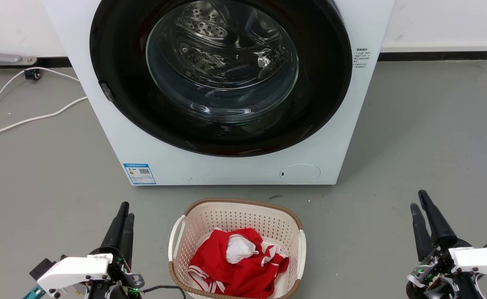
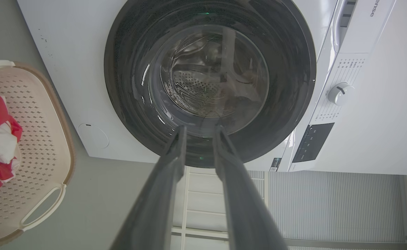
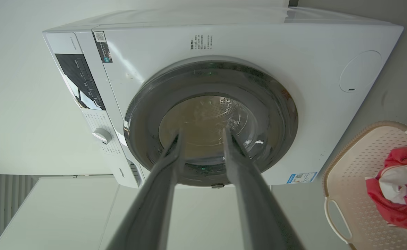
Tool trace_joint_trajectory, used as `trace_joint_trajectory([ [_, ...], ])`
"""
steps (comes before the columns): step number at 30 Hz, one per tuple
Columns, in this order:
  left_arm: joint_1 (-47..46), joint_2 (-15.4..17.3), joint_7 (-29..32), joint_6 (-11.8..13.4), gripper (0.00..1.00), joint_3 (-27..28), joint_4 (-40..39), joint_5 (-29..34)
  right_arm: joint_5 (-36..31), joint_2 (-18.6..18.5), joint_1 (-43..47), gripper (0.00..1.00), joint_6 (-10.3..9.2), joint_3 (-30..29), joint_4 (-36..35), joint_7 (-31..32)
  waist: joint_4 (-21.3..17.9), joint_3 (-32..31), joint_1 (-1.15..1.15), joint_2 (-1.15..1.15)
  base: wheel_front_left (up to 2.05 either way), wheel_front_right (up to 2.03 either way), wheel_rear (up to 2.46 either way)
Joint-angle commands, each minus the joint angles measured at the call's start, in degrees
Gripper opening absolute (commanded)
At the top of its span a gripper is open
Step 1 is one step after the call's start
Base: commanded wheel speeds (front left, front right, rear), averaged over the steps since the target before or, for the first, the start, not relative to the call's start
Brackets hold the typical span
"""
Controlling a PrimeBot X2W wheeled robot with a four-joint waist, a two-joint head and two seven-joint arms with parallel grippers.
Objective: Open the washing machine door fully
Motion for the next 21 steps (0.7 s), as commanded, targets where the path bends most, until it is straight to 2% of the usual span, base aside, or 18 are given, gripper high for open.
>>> trace_joint_trajectory([
  [1,-0.86,0.22,-0.50,-0.04,1.00,-0.46,-1.22,0.09,-0.13,-0.14,-0.67,1.00,0.00,0.20,-1.51,-0.71,0.00,0.03,0.00,0.00,0.00,0.00,0.00],
  [13,-1.08,0.23,-4.03,-0.07,1.00,-3.06,-4.41,1.50,-2.43,-0.01,0.44,1.00,0.00,1.68,-4.99,-4.08,-0.02,0.18,0.00,0.00,0.00,0.00,0.00],
  [17,-1.26,0.58,-5.12,-0.07,1.00,-3.44,-5.85,4.09,-6.72,0.03,0.55,1.00,0.00,1.69,-5.99,-5.06,-0.02,0.24,0.00,0.00,0.00,0.00,0.00],
  [21,-1.61,0.52,-6.08,-0.08,1.00,-2.83,-7.51,9.75,-14.01,0.07,0.57,1.00,0.00,1.29,-7.41,-5.99,0.00,0.36,0.00,0.00,0.00,0.00,0.00],
])
